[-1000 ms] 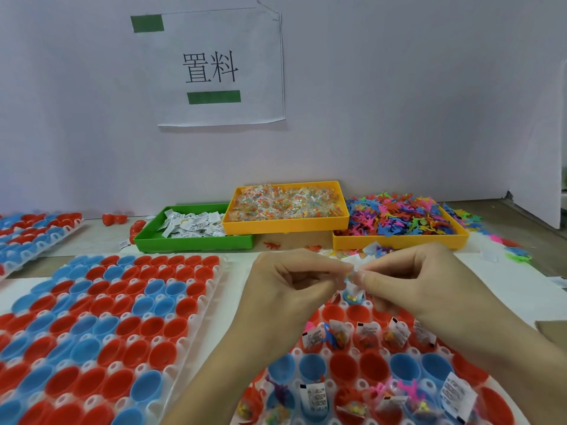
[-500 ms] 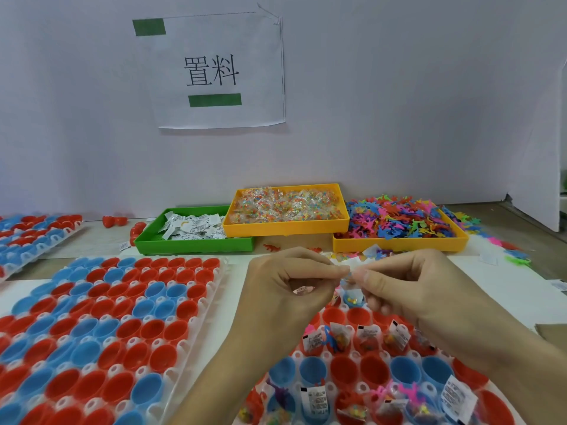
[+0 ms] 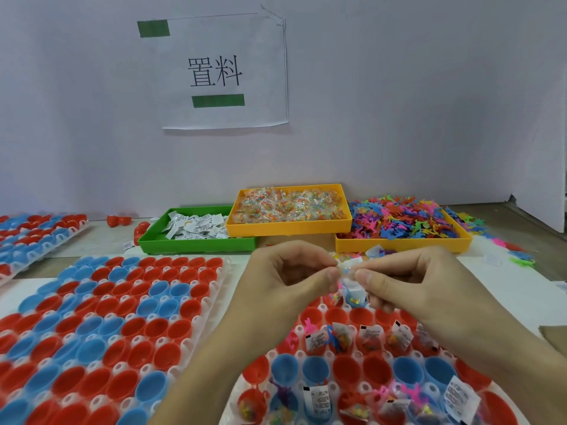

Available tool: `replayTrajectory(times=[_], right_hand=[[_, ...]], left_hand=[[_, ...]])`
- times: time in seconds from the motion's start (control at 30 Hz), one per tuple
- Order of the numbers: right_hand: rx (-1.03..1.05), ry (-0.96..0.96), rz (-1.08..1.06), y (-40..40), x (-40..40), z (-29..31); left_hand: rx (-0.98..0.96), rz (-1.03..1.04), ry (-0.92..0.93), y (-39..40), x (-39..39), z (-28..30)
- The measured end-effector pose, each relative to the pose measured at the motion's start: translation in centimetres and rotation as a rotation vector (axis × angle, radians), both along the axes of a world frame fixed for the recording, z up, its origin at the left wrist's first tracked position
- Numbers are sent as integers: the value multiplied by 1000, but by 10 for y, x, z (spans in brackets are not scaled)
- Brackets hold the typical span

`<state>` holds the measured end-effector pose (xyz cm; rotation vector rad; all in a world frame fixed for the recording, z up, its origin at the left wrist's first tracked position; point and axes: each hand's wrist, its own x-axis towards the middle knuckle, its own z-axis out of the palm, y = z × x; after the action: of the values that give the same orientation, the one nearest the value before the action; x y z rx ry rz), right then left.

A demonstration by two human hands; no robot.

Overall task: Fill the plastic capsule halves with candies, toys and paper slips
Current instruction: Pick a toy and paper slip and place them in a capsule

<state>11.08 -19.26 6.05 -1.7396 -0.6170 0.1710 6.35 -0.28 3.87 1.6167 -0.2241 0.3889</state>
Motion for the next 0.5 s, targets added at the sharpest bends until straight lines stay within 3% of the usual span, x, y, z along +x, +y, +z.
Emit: replayTrajectory(times=[0.33,0.5], right_hand=[[-215,-107,-93,-8,14,-5],[-272,-63,-29,-4,18,4]], left_hand=[[695,-85,336,59,-7,6],[844,-85,379,53,-4,0]])
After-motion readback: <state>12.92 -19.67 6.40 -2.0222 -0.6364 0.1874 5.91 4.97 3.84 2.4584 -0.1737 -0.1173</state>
